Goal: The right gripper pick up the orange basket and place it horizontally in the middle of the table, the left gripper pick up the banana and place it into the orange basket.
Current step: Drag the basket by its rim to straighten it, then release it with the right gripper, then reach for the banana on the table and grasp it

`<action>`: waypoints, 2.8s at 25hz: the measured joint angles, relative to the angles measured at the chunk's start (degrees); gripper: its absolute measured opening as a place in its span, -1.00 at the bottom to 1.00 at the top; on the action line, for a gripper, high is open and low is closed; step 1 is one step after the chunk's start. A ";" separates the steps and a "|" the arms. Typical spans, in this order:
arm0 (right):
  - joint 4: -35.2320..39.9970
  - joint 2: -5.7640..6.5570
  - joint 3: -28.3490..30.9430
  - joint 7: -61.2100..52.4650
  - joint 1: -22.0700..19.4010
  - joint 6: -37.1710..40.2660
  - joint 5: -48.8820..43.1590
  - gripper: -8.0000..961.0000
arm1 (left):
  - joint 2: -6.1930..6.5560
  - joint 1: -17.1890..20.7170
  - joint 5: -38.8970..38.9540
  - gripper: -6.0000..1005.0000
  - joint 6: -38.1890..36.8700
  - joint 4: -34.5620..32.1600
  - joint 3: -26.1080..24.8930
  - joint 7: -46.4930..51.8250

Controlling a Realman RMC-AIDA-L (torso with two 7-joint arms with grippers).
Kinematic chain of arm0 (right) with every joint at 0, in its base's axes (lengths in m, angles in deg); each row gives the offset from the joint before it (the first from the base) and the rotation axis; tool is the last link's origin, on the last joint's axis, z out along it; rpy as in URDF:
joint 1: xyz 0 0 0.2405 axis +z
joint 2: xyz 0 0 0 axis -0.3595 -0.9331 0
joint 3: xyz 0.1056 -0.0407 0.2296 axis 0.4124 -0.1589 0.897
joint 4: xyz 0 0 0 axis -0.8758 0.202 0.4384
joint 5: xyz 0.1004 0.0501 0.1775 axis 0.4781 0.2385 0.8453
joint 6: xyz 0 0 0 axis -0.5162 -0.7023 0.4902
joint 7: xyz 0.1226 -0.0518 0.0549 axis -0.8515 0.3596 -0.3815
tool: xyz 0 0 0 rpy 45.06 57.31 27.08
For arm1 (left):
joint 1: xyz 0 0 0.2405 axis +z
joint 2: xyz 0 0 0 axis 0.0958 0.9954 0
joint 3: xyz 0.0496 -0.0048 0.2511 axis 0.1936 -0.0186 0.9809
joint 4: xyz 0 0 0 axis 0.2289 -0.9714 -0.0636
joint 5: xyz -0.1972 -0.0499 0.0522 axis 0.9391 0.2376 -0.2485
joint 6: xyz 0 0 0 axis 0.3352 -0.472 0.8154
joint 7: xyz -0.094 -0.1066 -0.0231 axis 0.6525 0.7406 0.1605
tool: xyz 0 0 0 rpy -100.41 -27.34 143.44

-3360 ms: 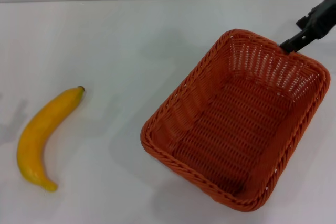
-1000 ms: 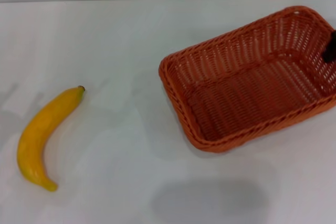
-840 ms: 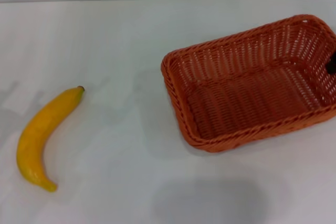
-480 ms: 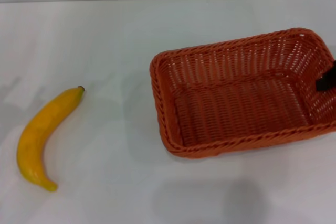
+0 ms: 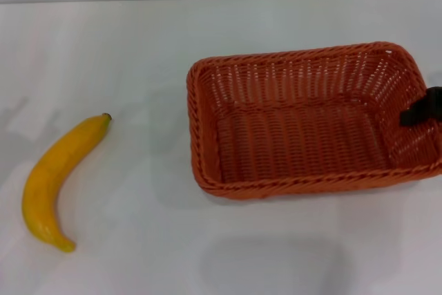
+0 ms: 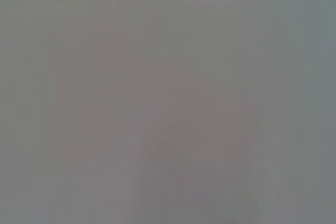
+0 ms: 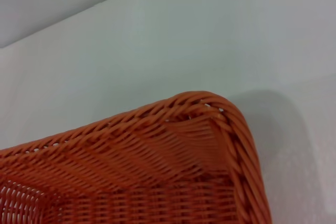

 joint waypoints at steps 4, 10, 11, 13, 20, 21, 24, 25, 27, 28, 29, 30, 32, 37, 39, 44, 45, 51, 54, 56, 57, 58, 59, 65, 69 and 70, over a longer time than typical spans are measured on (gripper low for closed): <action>0.00 -0.06 -0.51 -0.41 -0.22 0.36 0.44 -0.74 | 0.01 0.09 0.11 0.39 0.00 0.03 0.00 0.04; -1.81 0.46 -0.14 -0.61 0.00 -0.39 4.63 -0.74 | 0.01 0.17 0.05 0.39 -0.16 0.06 0.00 0.07; -2.60 0.58 -0.10 -0.33 0.00 -0.51 5.53 -0.74 | 0.01 0.22 0.07 0.39 -0.16 0.06 0.00 0.08; -3.92 0.78 -0.06 0.33 0.12 -0.83 6.91 -0.59 | -0.02 0.33 0.12 0.39 -0.18 0.06 0.00 0.12; -4.80 1.72 -0.21 1.16 1.11 -1.50 7.81 -0.34 | -0.17 0.56 0.12 0.39 -0.18 0.06 0.00 0.29; -4.79 2.10 -0.25 1.18 1.18 -1.56 7.84 -0.33 | -0.20 0.58 0.09 0.39 -0.17 0.06 0.00 0.29; -4.79 3.23 -0.28 1.33 1.51 -1.87 7.88 -0.29 | -0.31 0.80 0.07 0.39 -0.14 0.06 0.00 0.40; -4.79 3.53 -0.23 1.43 1.58 -1.91 7.89 -0.28 | -0.33 0.91 0.09 0.39 -0.10 0.06 0.00 0.56; -4.79 4.35 -0.13 1.82 1.64 -2.33 7.99 -0.26 | -0.33 1.17 0.14 0.39 -0.01 0.06 0.00 0.99; -4.79 4.92 -0.07 2.15 1.67 -2.64 8.10 -0.26 | -0.32 1.30 0.15 0.39 0.01 0.06 0.00 1.25; -4.78 5.37 -0.04 2.48 1.67 -2.87 8.40 -0.26 | -0.31 1.40 0.17 0.39 0.01 0.06 0.00 1.48; -4.79 5.74 -0.02 2.76 1.67 -3.08 8.66 -0.26 | -0.27 1.52 0.21 0.39 0.02 0.06 0.00 1.83; -5.05 6.50 0.09 3.79 1.61 -3.64 9.75 -0.26 | -0.10 1.90 0.23 0.39 0.01 0.38 0.00 3.05; -4.86 6.50 7.18 9.28 1.61 -7.46 10.36 -0.25 | -0.02 4.31 -2.02 0.39 -1.22 6.05 0.00 10.13; -5.04 6.28 11.53 12.00 1.70 -9.41 10.36 -0.25 | -0.10 5.55 -3.42 0.39 -1.53 9.66 0.00 14.38; -5.50 7.38 19.44 20.20 1.00 -10.90 10.21 -0.25 | -0.31 7.85 -12.52 0.39 -3.14 22.40 -2.06 30.97; -5.83 7.79 20.86 22.67 0.73 -10.73 10.04 -0.25 | -0.39 7.84 -15.88 0.39 -3.40 25.63 -3.26 35.38; -10.00 8.63 28.84 38.52 -1.77 -6.06 10.27 -0.24 | 0.38 3.42 -39.33 0.37 -4.19 42.98 -6.39 59.08; -13.46 7.77 34.01 46.86 -2.79 -3.37 10.38 -0.24 | 1.39 -0.25 -50.58 0.36 -3.18 47.95 -6.11 65.59; -16.21 7.23 36.99 51.58 -3.31 -1.91 10.42 -0.24 | 2.16 -3.48 -56.95 0.35 -1.97 49.90 -6.00 68.87; -17.53 7.04 38.16 53.48 -3.56 -1.27 10.42 -0.24 | 2.91 -5.65 -60.43 0.35 -0.67 50.27 -5.99 70.21; -18.96 6.95 39.02 55.26 -3.73 -0.34 10.43 -0.24 | 3.58 -7.39 -62.87 0.35 0.44 50.38 -5.98 71.07; -20.59 6.91 39.70 56.74 -3.90 0.66 10.44 -0.24 | 4.33 -9.27 -65.43 0.34 1.82 50.26 -5.97 71.69; -25.28 6.97 40.08 60.51 -3.95 4.99 10.45 -0.24 | 7.52 -18.46 -80.75 0.32 9.32 46.92 -1.56 72.01; -25.97 6.43 39.61 61.02 -3.31 6.83 10.45 -0.24 | 8.21 -21.94 -87.53 0.31 10.36 42.46 1.27 71.65; -26.26 6.35 39.58 61.12 -3.23 7.12 10.46 -0.24 | 8.20 -22.71 -88.74 0.31 10.36 41.28 1.36 71.47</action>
